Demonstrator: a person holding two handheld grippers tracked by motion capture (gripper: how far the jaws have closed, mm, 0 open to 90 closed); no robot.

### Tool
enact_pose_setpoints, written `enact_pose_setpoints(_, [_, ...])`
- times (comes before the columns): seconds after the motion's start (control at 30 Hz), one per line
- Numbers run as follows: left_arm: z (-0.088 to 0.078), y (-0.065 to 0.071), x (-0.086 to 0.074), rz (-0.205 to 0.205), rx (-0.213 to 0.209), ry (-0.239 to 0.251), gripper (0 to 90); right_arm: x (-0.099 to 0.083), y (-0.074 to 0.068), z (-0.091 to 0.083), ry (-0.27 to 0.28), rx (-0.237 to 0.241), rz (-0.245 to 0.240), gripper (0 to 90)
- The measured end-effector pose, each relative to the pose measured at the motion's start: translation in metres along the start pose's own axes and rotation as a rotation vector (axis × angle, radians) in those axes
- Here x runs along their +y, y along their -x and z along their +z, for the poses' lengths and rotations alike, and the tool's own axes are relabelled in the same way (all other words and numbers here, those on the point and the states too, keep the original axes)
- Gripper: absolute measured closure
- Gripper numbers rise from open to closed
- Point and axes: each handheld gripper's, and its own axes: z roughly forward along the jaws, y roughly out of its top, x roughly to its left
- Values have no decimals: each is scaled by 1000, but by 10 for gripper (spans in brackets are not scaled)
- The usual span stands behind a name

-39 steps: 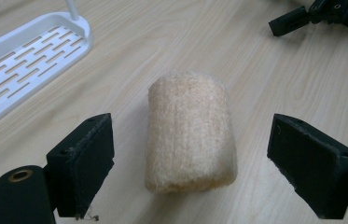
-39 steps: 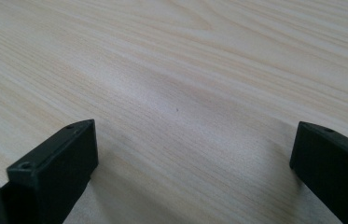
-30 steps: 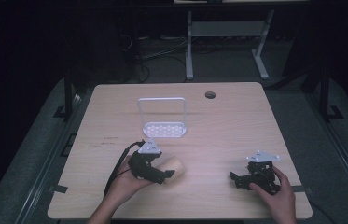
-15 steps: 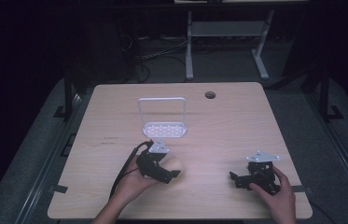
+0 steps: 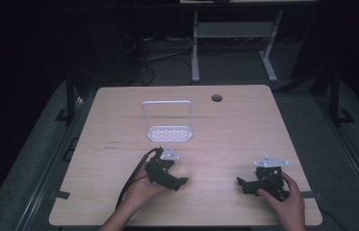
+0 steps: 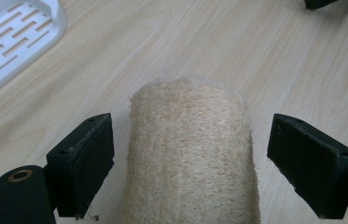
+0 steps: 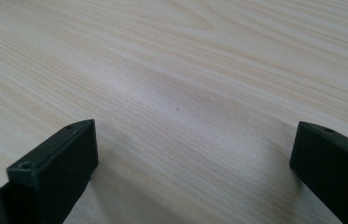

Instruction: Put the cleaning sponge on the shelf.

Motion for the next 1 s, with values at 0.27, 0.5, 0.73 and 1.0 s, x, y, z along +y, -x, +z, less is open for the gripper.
enact_pose_setpoints(0.27, [8, 1, -2, 10, 13, -45, 147, 0, 0, 0, 0, 0, 0, 7])
enact_pose_setpoints(0.5, [10, 2, -3, 10, 11, -63, 167, 0, 0, 0, 0, 0, 0, 7])
enact_pose_setpoints(0.73, [8, 1, -4, 2, 1, -61, 243, 0, 0, 0, 0, 0, 0, 7])
enact_pose_setpoints(1.0, [8, 0, -4, -1, -5, -60, 279, 0, 0, 0, 0, 0, 0, 7])
